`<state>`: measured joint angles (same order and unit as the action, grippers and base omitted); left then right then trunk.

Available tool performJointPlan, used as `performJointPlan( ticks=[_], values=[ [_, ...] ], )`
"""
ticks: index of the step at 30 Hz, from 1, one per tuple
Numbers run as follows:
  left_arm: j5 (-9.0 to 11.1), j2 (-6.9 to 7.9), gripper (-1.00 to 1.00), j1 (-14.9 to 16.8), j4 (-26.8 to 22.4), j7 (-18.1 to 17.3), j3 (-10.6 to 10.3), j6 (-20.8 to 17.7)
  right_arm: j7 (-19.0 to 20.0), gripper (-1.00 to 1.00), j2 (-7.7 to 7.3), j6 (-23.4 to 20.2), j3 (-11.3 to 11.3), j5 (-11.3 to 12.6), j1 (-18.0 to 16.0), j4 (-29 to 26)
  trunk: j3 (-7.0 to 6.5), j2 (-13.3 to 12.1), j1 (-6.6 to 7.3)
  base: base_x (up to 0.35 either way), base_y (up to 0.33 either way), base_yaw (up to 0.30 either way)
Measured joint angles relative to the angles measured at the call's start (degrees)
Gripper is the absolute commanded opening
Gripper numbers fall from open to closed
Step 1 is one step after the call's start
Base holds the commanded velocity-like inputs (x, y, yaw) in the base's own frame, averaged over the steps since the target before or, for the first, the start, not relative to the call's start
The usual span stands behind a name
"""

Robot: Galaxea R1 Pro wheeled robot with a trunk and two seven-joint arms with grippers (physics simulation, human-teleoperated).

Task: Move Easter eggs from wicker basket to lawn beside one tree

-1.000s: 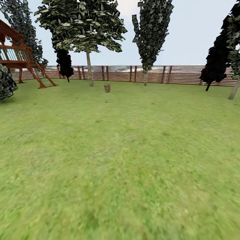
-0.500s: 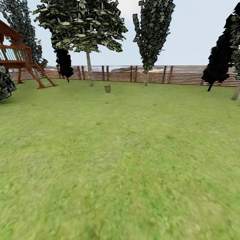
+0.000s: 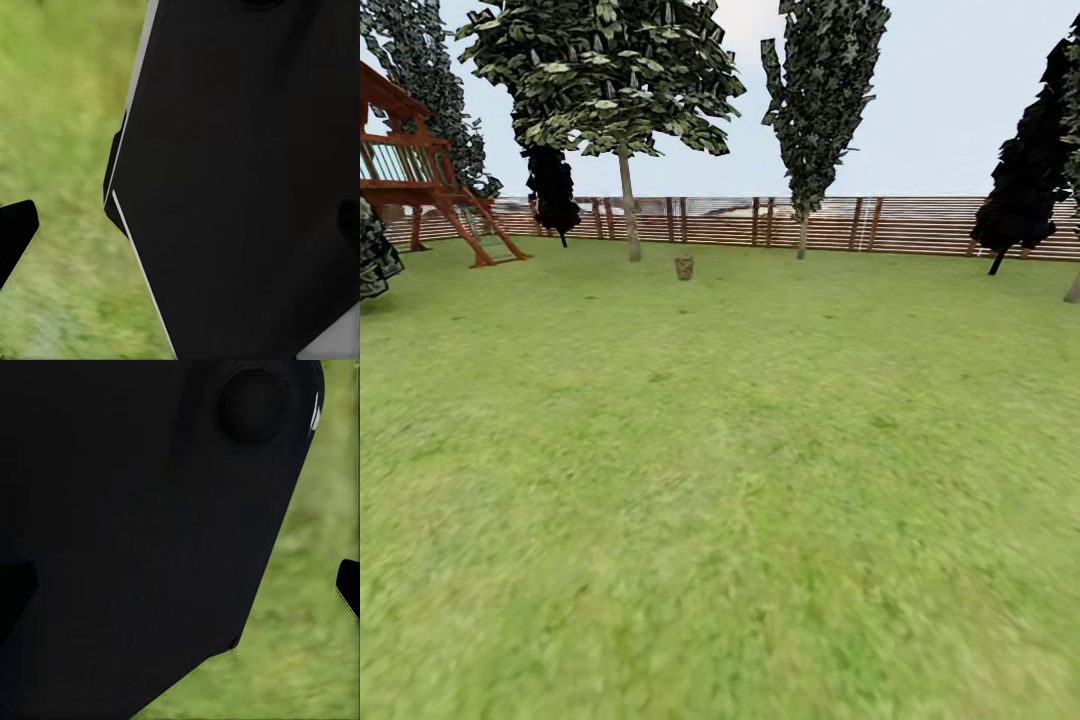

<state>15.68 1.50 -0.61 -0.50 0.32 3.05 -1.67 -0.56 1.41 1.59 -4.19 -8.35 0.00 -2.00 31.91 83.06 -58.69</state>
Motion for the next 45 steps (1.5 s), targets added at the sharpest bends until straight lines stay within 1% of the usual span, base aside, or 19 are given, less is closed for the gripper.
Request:
performJointPlan(
  ticks=[45],
  values=[
    [0.0, 0.0, 1.0, -0.08, -0.06, 0.0, 0.0, 0.08, 0.0, 1.0, 0.0, 0.0, 0.0, 0.0, 0.0, 0.0, 0.0, 0.0, 0.0, 0.33, 0.119, 0.0]
  ],
)
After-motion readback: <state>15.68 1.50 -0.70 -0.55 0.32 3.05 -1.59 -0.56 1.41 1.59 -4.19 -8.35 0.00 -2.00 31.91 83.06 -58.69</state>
